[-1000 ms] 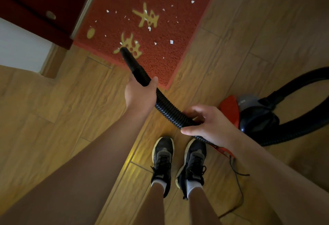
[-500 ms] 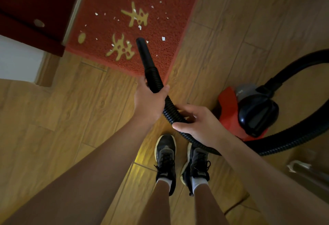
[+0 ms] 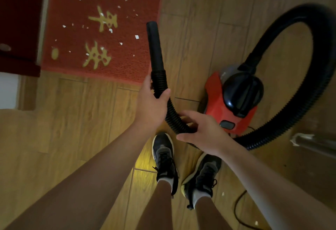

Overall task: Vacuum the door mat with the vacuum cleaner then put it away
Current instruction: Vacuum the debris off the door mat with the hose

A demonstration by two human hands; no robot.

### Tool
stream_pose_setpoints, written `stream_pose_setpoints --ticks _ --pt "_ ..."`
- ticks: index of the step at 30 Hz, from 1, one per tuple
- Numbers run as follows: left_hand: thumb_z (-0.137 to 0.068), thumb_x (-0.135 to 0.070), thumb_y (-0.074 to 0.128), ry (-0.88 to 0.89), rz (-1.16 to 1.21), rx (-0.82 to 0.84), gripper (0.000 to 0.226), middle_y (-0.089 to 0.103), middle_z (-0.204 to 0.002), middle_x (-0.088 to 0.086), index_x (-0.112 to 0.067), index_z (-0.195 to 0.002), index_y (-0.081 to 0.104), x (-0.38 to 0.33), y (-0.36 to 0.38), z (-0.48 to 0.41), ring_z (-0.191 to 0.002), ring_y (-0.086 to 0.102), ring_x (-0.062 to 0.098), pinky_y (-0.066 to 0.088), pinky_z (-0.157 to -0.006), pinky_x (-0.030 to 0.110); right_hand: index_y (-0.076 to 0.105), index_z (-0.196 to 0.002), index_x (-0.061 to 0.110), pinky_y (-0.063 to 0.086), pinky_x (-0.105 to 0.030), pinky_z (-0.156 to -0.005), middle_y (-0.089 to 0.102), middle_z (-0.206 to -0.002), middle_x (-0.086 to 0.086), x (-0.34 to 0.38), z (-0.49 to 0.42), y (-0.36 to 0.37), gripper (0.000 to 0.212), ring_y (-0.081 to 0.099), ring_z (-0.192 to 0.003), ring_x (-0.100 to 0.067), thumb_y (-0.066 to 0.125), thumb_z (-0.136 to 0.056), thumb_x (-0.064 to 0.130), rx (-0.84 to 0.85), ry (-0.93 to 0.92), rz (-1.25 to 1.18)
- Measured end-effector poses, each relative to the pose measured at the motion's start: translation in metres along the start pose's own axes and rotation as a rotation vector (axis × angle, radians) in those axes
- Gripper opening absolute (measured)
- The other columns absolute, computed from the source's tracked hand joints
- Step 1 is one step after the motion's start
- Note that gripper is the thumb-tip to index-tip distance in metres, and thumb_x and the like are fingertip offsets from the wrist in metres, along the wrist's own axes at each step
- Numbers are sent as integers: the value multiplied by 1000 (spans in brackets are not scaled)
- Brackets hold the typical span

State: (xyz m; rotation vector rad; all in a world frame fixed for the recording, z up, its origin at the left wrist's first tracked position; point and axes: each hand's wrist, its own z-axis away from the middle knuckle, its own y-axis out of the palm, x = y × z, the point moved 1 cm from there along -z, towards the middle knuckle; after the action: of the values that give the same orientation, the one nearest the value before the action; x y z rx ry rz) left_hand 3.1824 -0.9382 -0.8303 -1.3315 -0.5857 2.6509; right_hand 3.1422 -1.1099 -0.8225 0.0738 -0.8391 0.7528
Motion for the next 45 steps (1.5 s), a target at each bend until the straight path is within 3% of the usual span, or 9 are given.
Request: stream_pose_setpoints --ticks 5,9,17,26,36,43,45 --pt "-95 -15 67 70 -60 60 61 58 -131 -7 -27 -150 41 3 31 17 -120 59 15 51 -103 45 54 -137 40 57 -34 -87 67 -113 21 -30 19 -9 60 65 -96 0 79 -83 33 -22 14 53" --pt "-96 -14 67 102 -156 68 66 57 -126 -13 -26 -153 38 6 50 26 -109 63 11 52 -95 31 52 -140 37 56 -34 -89 66 -120 16 -52 29 -9 58 64 -102 -5 74 -86 34 -60 37 94" --pt "-94 -18 68 146 -242 97 67 59 -133 -11 -36 -150 36 19 69 39 -113 66 18 55 -96 49 52 -142 36 50 -34 -101 59 -134 15 -89 46 -26 59 57 -118 -7 73 -87 32 -111 137 -36" --pt "-95 -9 67 213 -301 100 68 56 -134 -11 -29 -152 36 23 88 50 -123 58 13 49 -106 46 41 -152 31 45 -34 -107 53 -143 14 -117 76 -51 71 51 -126 -4 73 -88 39 -224 153 -61" --pt "-94 -4 66 285 -401 47 67 55 -139 -8 -25 -152 38 24 77 35 -128 51 9 44 -112 42 49 -147 25 43 -36 -112 56 -141 10 -153 93 -66 66 51 -131 -8 74 -88 40 -283 246 -76" --pt "-94 -5 66 294 -432 13 68 50 -138 -15 -25 -153 36 30 68 19 -129 47 5 41 -114 41 52 -143 24 38 -24 -97 58 -139 4 -171 84 -66 55 52 -130 -14 72 -92 29 -335 304 -49" --pt "-95 -5 65 298 -428 19 68 52 -139 -12 -24 -153 36 33 65 15 -129 49 8 42 -114 42 54 -140 26 39 -25 -94 61 -132 5 -175 76 -64 53 55 -122 -13 73 -91 27 -358 310 -37"
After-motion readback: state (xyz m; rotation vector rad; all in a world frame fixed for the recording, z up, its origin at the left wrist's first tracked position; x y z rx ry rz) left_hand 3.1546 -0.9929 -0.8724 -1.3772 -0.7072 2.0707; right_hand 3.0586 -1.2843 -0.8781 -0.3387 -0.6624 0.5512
